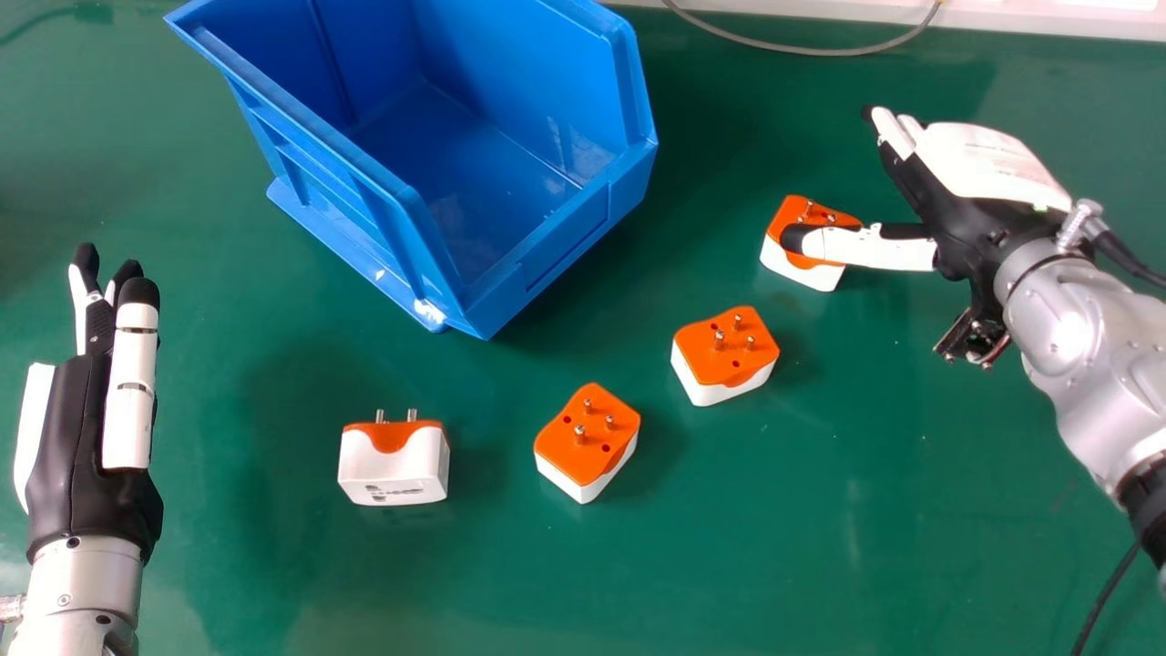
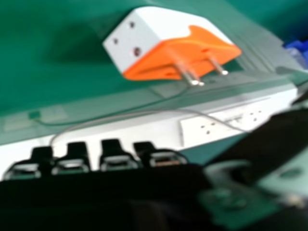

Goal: Pick all objects and put in blue box

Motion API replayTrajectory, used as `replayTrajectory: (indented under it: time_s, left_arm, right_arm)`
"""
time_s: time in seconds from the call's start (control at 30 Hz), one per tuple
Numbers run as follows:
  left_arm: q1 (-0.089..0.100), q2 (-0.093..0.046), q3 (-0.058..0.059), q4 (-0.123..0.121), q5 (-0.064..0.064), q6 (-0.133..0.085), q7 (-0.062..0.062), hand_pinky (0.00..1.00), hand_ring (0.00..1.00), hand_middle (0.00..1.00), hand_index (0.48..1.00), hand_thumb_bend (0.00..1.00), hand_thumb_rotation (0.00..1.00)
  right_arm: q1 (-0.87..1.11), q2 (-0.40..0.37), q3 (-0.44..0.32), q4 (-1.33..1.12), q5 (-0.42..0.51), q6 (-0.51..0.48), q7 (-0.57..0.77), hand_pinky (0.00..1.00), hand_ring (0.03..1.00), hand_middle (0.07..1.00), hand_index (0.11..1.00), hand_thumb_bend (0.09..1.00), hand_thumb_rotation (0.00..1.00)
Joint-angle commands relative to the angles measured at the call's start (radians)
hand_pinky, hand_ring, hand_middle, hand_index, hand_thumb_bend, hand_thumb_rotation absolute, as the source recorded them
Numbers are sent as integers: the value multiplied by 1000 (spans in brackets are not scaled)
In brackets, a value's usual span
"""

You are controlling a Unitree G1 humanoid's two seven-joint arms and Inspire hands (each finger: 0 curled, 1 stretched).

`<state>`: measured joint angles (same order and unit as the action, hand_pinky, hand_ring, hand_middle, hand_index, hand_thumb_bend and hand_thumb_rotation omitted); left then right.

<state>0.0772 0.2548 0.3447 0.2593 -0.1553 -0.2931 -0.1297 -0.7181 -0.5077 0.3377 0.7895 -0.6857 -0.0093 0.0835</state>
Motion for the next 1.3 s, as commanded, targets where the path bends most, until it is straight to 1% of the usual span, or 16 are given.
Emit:
replayTrajectory:
  time_s: [0.0, 0.23, 0.33, 0.47, 0.6, 0.67, 0.83, 0.97, 1.1, 1.17, 1.27]
  left_arm:
    - [-4, 19, 10, -11, 2, -8, 1, 1000, 1000, 1000, 1000, 467, 984]
    - [-10, 17, 7, -7, 0, -9, -2, 1000, 1000, 1000, 1000, 501, 982]
    - [-13, 19, 9, -1, -1, -10, -3, 1000, 1000, 1000, 1000, 523, 980]
    - [-10, 17, 7, -8, 1, -10, 0, 1000, 1000, 1000, 1000, 532, 976]
    - [-14, 19, 6, -2, 8, -12, 3, 1000, 1000, 1000, 1000, 522, 975]
    - [-14, 20, 6, 0, 8, -14, 3, 1000, 1000, 1000, 1000, 512, 974]
    - [-6, 19, 7, -14, 6, -7, 1, 1000, 1000, 1000, 1000, 506, 973]
    - [-5, 19, 9, -14, 0, -5, -1, 1000, 1000, 1000, 1000, 506, 973]
    - [-2, 18, 8, -21, 0, -2, -2, 1000, 1000, 1000, 1000, 517, 973]
    - [0, 19, 9, -21, 0, -2, -2, 1000, 1000, 1000, 1000, 529, 972]
    - [4, 18, 11, -25, -3, 2, -2, 1000, 1000, 1000, 1000, 551, 969]
  right_arm:
    - [-63, -3, 25, 20, -21, 3, 15, 1000, 1000, 1000, 1000, 616, 878]
    - [-134, 7, 84, 125, -39, -22, 27, 1000, 1000, 1000, 1000, 627, 888]
    - [-155, 11, 108, 155, -48, -35, 25, 1000, 1000, 1000, 1000, 622, 885]
    - [-176, 14, 140, 185, -60, -50, 25, 1000, 1000, 1000, 1000, 619, 878]
    - [-191, 16, 167, 199, -77, -60, 33, 1000, 1000, 1000, 1000, 626, 875]
    - [-196, 15, 180, 199, -85, -60, 41, 1000, 1000, 1000, 1000, 626, 875]
    - [-211, 16, 209, 208, -105, -55, 59, 1000, 1000, 1000, 1000, 625, 873]
    - [-224, 19, 224, 220, -118, -52, 75, 1000, 1000, 1000, 1000, 625, 873]
    - [-240, 22, 233, 239, -121, -50, 88, 1000, 1000, 1000, 1000, 624, 873]
    - [-248, 23, 236, 248, -120, -47, 95, 1000, 1000, 1000, 1000, 623, 873]
    - [-265, 28, 242, 271, -120, -50, 103, 1000, 1000, 1000, 1000, 619, 874]
